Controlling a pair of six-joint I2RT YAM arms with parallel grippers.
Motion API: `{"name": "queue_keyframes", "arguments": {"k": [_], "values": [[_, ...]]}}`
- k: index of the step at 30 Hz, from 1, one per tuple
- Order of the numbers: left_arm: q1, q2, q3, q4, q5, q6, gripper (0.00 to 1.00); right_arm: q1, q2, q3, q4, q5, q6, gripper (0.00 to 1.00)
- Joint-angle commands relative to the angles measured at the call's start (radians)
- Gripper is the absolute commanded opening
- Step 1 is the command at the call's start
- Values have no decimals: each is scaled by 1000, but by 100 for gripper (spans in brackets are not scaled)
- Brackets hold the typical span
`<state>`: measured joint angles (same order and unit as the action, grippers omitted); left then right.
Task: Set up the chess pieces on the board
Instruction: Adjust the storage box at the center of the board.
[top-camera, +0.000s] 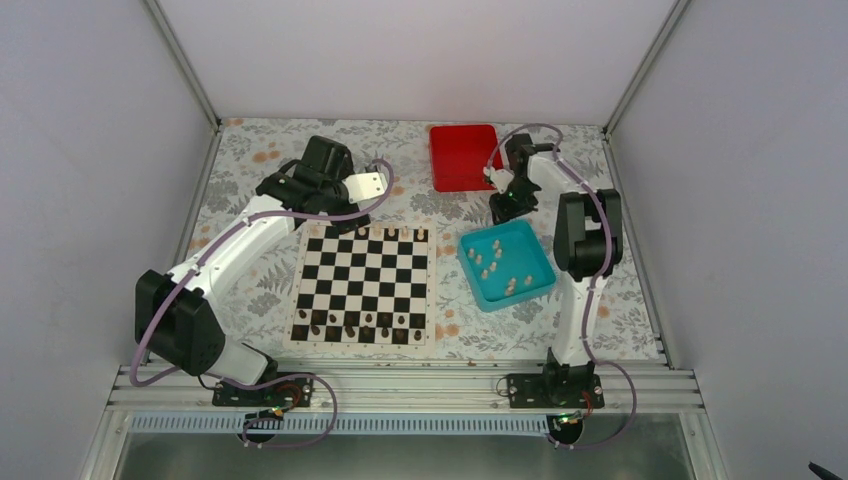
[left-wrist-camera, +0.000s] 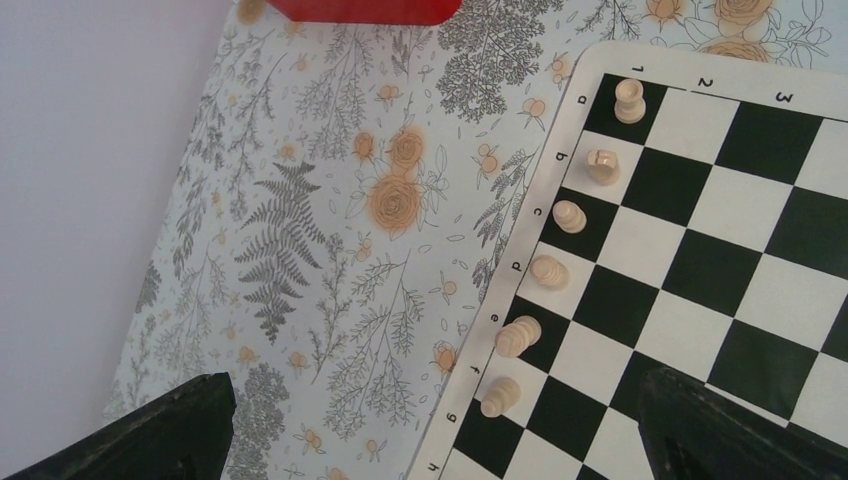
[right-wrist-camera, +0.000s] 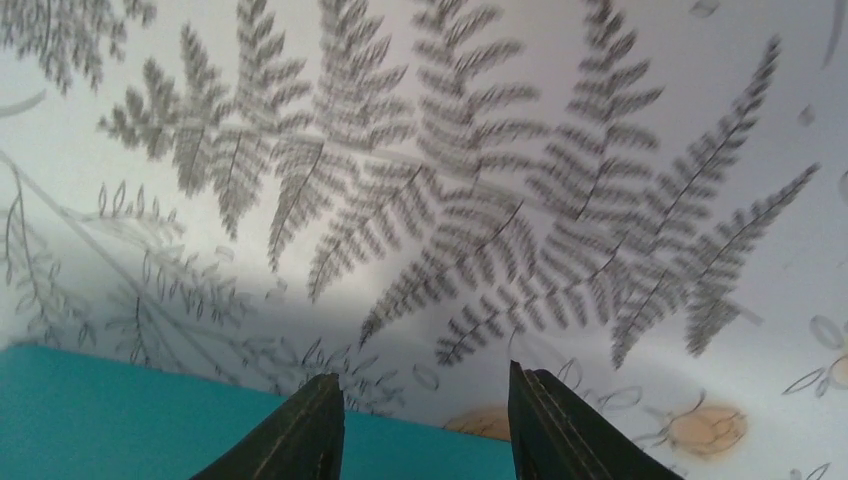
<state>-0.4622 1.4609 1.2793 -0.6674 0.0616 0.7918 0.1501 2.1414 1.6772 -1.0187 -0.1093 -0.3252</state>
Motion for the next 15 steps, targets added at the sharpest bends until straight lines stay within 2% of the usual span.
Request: {"name": "queue_keyframes", "arguments": {"k": [1,9,15], "values": [[-4,-16,-8,14,21,-14,100,22,-87,-65,-35,-33,-52,43],[-18,-1,8,5,36,-23,100,91,-147,-137,-56,-75,-121,43],[-99,48,72,-25,21,-25,100,107,-181,-173,-54,-103,-133,43]]}}
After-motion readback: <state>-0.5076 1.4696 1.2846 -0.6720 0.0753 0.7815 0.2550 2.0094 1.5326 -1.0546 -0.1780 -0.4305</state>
